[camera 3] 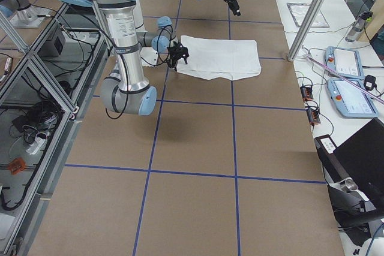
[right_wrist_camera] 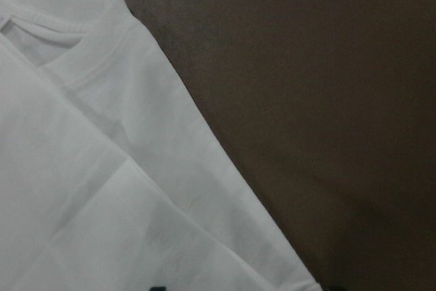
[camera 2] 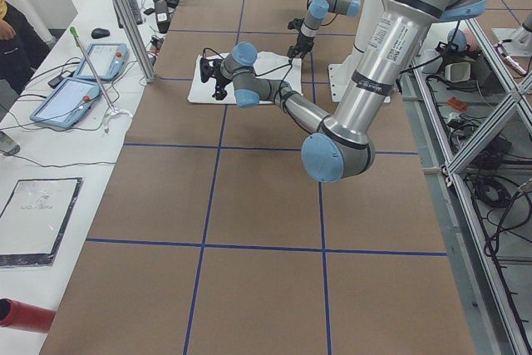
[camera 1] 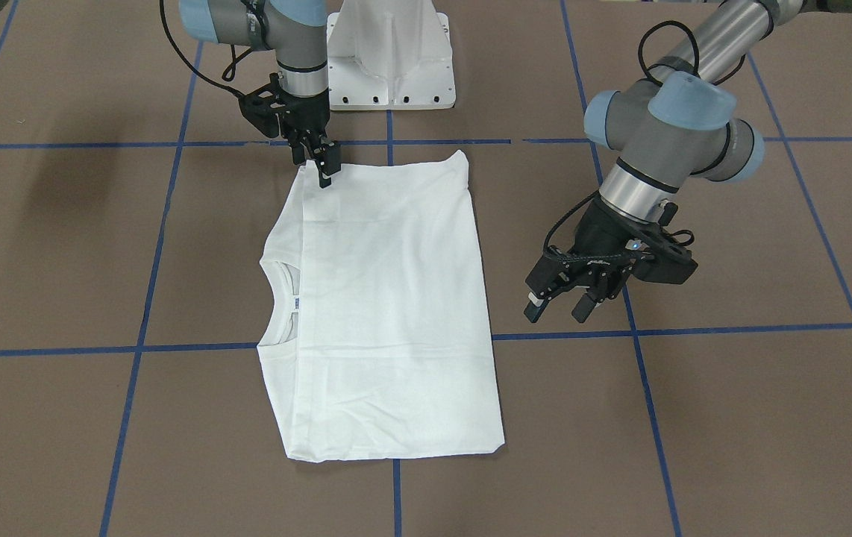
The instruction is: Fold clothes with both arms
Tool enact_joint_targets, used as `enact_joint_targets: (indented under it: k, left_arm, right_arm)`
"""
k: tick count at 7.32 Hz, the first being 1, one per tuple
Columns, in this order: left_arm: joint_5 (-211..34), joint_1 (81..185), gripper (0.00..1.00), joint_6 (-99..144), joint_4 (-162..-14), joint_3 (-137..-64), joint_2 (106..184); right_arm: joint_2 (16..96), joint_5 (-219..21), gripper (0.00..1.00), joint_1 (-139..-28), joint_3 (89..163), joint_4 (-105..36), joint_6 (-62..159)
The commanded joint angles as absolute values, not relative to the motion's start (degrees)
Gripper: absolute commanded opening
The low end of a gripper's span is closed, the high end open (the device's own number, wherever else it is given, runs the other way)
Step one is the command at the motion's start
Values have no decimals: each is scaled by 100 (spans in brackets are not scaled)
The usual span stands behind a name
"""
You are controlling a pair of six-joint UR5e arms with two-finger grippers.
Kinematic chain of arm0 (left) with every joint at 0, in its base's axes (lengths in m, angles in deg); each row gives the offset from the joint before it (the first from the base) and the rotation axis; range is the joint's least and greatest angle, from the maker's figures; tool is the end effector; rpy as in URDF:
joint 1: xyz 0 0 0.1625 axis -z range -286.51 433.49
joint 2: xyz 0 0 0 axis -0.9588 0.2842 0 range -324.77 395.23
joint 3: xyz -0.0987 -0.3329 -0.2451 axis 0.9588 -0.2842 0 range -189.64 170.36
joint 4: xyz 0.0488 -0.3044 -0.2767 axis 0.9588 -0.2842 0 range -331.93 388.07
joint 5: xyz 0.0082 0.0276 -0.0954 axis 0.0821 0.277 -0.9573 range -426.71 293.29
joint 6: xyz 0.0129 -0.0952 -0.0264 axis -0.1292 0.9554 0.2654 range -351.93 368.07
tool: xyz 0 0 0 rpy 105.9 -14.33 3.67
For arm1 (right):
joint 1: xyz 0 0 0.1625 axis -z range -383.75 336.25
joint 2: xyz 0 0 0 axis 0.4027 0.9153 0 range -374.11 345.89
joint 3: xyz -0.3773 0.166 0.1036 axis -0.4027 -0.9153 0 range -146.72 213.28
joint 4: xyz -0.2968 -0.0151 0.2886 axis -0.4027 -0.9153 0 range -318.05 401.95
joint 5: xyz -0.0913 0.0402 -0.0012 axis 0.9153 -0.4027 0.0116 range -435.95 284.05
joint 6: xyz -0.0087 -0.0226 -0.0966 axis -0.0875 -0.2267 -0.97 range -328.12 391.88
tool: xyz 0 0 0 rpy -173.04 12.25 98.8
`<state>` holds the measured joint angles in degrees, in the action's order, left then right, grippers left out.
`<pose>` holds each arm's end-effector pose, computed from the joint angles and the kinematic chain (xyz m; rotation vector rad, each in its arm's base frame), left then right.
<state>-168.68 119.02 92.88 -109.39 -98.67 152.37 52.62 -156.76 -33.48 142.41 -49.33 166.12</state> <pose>0.3873 -0.5552 0.2996 0.3903 1.2463 -0.4684 -0.5634 -0.2480 0.2968 -0.0686 -0.7596 0.9555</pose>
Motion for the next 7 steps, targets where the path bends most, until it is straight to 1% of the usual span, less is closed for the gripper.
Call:
enact_joint_targets:
  k: [1,3,4,5,7]
  left_arm:
    - [-16866,11902,100,9288,-10939,-9884,15239]
    - [-16770,11902,100,9288,-10939,-9884,15230]
    - [-16770,11902,100,9297,-10939,-9902,15230]
    - [-16761,11902,100,9297,-10939,-9919,15230]
    - [-16761,11902,100,9297,-10939,-9928,15230]
  right_arm:
    - [5260,-15672,68,-3342,14217,-4936,16609]
    - [5269,-15672,9,-3368,14200,-4936,16627]
    - [5260,-15681,2,-3368,14156,-4936,16636]
    - [5252,-15699,0,-3377,14217,-4936,16609]
    - [5243,-15734,0,-3421,14279,-4936,16565]
